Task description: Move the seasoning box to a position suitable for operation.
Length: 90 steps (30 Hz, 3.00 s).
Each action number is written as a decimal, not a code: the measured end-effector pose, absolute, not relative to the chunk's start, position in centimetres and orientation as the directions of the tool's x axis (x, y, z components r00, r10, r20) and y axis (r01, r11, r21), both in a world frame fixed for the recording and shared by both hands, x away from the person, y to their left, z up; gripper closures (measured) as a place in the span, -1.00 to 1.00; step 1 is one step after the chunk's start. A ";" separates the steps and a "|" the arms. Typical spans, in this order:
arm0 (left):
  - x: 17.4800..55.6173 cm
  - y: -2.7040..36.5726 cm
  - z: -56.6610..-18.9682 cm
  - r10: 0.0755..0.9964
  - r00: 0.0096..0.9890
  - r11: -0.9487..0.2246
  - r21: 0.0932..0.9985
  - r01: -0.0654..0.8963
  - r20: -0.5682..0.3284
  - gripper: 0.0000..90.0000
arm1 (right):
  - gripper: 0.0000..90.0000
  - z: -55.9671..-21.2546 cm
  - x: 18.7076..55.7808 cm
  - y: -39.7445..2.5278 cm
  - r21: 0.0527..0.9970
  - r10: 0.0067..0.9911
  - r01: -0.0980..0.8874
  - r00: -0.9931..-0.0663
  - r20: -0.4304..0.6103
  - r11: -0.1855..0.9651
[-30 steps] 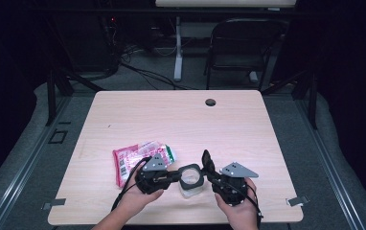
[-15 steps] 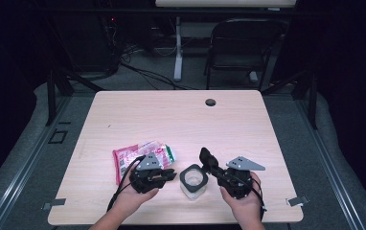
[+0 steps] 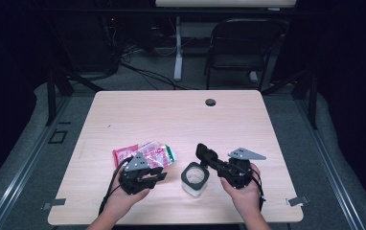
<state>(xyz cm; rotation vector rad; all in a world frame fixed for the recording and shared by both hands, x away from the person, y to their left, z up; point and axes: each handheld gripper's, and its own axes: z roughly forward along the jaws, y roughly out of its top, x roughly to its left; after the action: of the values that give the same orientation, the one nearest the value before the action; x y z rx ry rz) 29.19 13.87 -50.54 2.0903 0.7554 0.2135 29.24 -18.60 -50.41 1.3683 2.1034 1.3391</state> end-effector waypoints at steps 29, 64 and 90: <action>30.2 15.1 -51.1 0.638 0.761 -0.409 0.787 0.461 -0.114 0.36 | 0.80 -50.5 29.6 -18.9 0.813 0.833 0.575 -0.493 0.253 0.094; 31.3 13.3 -54.7 0.705 0.697 -0.568 0.693 0.444 0.131 0.00 | 0.36 -50.2 28.3 -19.0 0.852 0.812 0.518 -0.527 0.252 0.072; 32.2 11.1 -55.0 0.684 0.708 -0.588 0.707 0.393 0.175 0.14 | 0.33 -49.0 25.4 -20.0 0.897 0.804 0.438 -0.556 0.211 0.067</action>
<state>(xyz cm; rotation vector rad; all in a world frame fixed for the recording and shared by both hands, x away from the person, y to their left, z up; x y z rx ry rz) 32.18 11.08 -54.95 2.2576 0.8157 0.5777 25.43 -20.02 -48.97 1.2405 2.0100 1.4851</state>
